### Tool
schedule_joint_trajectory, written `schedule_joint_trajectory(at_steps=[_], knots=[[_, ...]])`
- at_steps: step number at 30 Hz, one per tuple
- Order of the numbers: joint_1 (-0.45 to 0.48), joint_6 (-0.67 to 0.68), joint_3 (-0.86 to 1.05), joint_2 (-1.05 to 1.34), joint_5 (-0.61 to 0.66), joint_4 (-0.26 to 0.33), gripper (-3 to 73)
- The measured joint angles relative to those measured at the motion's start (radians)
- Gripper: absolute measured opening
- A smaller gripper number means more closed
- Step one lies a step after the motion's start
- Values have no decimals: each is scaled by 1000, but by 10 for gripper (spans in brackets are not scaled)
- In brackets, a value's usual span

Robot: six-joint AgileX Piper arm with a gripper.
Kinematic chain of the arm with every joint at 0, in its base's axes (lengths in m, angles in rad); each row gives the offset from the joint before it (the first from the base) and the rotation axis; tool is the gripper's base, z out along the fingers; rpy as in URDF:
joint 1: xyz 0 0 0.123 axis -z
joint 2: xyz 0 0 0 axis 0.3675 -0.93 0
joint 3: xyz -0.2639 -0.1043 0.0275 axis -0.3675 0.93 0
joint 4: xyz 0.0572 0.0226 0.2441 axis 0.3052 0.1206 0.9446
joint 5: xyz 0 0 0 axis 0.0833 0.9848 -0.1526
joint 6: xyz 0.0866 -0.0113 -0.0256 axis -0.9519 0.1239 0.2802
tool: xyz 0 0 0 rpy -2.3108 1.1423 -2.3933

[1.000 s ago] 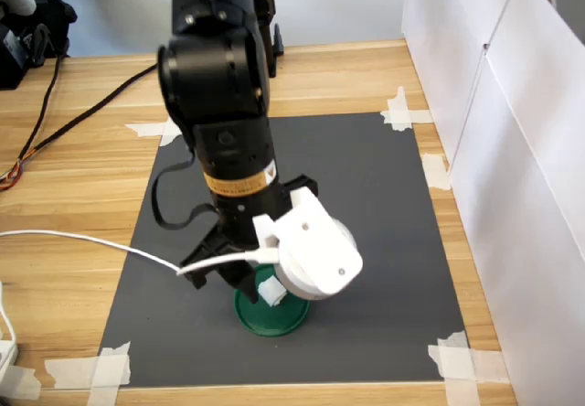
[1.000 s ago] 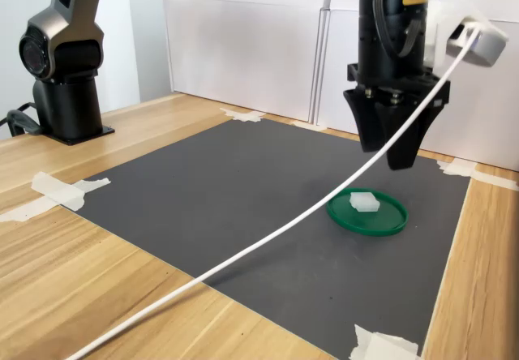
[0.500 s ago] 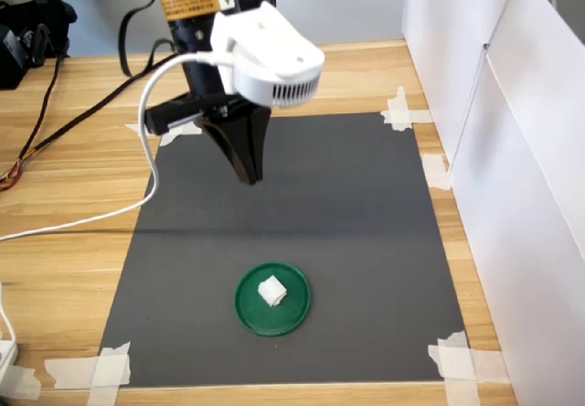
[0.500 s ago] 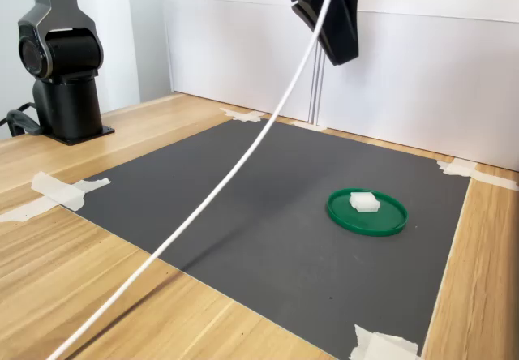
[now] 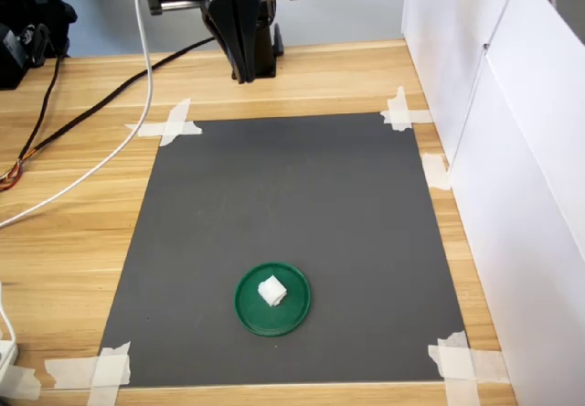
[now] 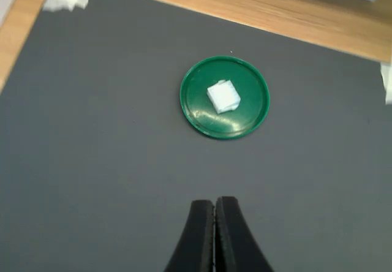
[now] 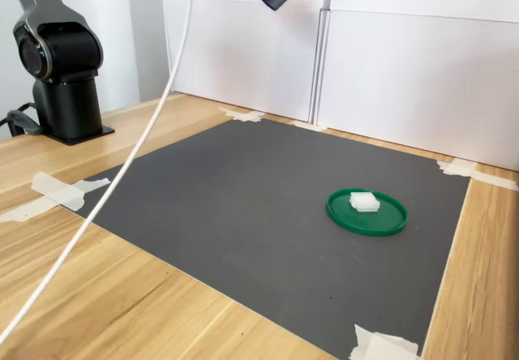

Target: Grasp a white terminal and put it in the green lid.

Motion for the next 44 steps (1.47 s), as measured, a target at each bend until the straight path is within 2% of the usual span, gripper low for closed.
schedule_joint_trajectory(at_steps=[5, 11, 16, 25, 44], knots=[[0, -164, 165, 177, -93, -42, -21], [0, -270, 380, 395, -193, -44, -22], [0, -277, 540, 551, -199, -44, -22], [0, -277, 713, 767, -199, -48, -22], [0, -277, 834, 989, -222, -48, -22]])
